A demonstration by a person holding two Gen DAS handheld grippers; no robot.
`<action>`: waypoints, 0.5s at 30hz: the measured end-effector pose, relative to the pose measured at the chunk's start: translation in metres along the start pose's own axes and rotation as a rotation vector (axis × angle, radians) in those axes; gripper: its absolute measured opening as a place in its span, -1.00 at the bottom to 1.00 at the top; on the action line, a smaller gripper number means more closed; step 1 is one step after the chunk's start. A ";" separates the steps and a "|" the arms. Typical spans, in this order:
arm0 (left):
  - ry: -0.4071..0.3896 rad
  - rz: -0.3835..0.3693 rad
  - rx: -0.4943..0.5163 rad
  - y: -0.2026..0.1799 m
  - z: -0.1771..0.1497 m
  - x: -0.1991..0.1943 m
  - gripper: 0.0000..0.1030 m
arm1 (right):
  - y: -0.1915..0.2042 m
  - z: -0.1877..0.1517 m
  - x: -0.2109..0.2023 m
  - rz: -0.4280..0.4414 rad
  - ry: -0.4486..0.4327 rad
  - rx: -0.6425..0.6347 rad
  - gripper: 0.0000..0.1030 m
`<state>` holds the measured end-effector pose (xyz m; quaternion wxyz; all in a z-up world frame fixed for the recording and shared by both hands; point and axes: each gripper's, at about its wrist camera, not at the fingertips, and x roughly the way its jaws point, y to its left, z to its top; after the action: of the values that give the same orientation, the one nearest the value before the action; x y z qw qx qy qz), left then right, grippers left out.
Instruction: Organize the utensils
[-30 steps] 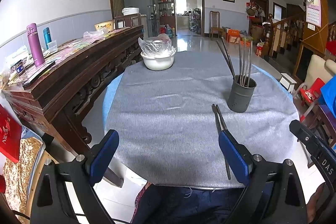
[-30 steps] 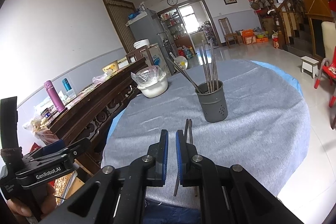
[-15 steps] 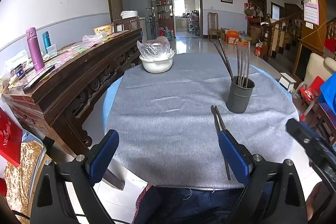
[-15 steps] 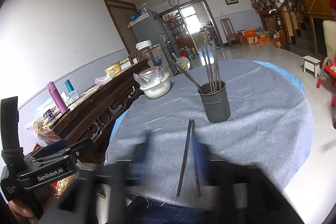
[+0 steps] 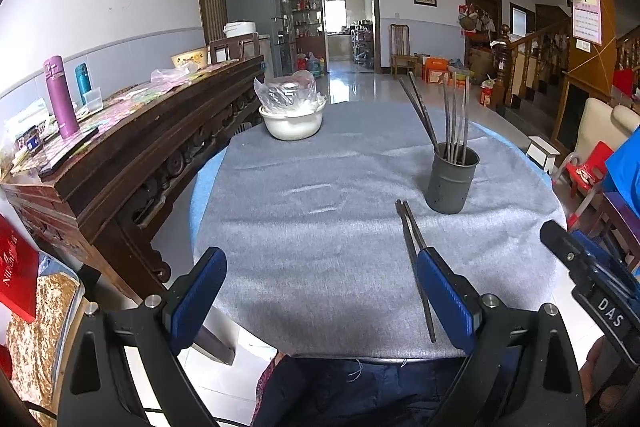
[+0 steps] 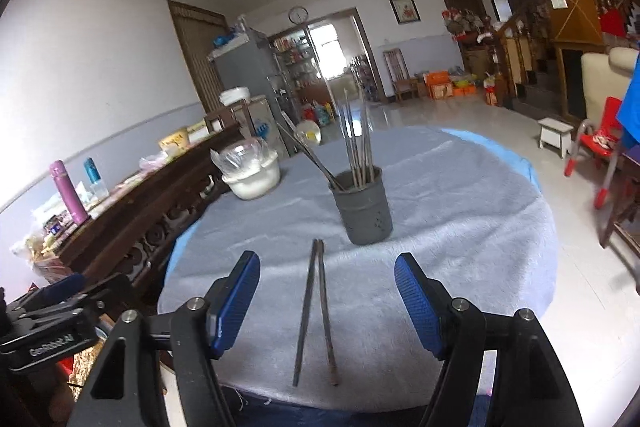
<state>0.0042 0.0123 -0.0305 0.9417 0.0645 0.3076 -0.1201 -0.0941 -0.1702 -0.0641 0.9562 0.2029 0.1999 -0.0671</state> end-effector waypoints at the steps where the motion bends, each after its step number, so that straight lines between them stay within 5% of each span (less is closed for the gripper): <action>1: 0.005 -0.001 -0.004 0.001 0.000 0.001 0.86 | -0.001 -0.001 0.002 -0.005 0.012 -0.001 0.44; 15: 0.075 -0.014 -0.085 0.027 -0.011 0.025 0.86 | 0.018 -0.011 0.031 -0.048 0.112 -0.071 0.44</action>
<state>0.0248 0.0362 -0.0532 0.9305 0.0268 0.3481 -0.1110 -0.0655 -0.1508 -0.0795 0.9483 0.1673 0.2601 -0.0713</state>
